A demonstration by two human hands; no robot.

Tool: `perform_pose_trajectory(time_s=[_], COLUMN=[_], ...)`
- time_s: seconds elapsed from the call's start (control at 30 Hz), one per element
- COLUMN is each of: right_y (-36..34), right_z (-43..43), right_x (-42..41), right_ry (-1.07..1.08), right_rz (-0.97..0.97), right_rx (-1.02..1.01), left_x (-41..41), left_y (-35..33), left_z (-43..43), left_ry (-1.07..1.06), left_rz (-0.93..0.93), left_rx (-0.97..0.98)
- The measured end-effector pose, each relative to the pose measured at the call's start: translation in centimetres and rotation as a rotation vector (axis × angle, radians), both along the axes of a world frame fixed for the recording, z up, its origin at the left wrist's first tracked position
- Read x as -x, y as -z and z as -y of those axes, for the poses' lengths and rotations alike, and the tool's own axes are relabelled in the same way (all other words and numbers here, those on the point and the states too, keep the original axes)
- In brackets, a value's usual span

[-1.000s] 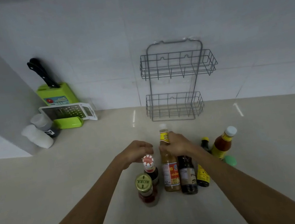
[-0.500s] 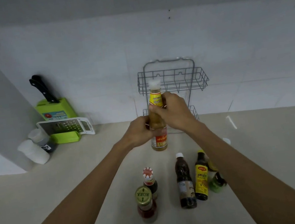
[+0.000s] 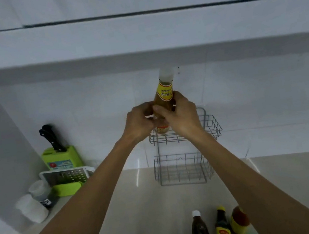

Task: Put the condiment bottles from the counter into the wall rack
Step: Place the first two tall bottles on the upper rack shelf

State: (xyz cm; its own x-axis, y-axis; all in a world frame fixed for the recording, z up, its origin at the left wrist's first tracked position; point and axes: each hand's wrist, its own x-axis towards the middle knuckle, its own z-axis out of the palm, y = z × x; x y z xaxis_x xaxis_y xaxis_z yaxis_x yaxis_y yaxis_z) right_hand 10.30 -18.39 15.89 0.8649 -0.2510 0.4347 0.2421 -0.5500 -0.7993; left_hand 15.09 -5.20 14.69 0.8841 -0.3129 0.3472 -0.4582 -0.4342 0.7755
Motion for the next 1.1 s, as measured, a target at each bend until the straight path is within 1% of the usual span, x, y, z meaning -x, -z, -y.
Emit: perform_pose_trajectory(time_s=[0.1, 0.2, 0.37, 0.5, 0.57, 0.63, 0.73, 0.83, 0.9, 0.97, 1.03, 1.1], right_y=[0.8, 2.1, 4.6, 4.8, 4.8, 5.1, 5.4, 5.2, 4.7, 4.5, 5.1, 7.1], right_z=[0.0, 0.3, 0.0, -0.3, -0.4, -0.3, 0.1, 0.5, 0.7, 0.9, 1.3, 1.7], right_x=[-1.8, -4.0, -7.4, -9.7, -10.4, -10.8, -10.6, -9.9, -8.7, -6.5, -3.4, 0.3], right_ry=[0.011, 0.021, 0.038, 0.046, 0.045, 0.057, 0.053, 0.059, 0.072, 0.090, 0.119, 0.150], right_rz=[0.001, -0.067, -0.164, -0.176, -0.180, -0.169, -0.184, -0.269, -0.301, -0.275, -0.232, -0.224], right_rx=[-0.045, -0.066, -0.052, 0.007, 0.046, 0.083, 0.070, 0.103, 0.084, 0.052, -0.002, -0.073], left_x=[-2.0, -3.9, -6.2, -7.7, -8.3, -8.4, -8.0, -7.1, -6.3, -5.1, -3.2, -0.3], left_y=[0.5, 2.2, 4.9, 5.4, 5.6, 6.0, 6.9, 6.7, 6.2, 6.1, 6.6, 7.8], left_z=[0.6, 0.9, 1.2, 1.1, 1.2, 1.2, 1.2, 1.6, 1.8, 1.7, 1.2, 0.4], left_ry=[-0.006, -0.012, -0.057, -0.088, -0.085, -0.080, -0.085, -0.111, -0.118, -0.147, -0.185, -0.183], left_rz=[0.035, 0.000, -0.020, 0.037, 0.027, 0.015, 0.003, -0.029, -0.097, -0.195, -0.273, -0.324], left_rx=[-0.048, -0.097, -0.176, -0.258, -0.290, -0.284, -0.236, -0.204, -0.214, -0.207, -0.131, -0.068])
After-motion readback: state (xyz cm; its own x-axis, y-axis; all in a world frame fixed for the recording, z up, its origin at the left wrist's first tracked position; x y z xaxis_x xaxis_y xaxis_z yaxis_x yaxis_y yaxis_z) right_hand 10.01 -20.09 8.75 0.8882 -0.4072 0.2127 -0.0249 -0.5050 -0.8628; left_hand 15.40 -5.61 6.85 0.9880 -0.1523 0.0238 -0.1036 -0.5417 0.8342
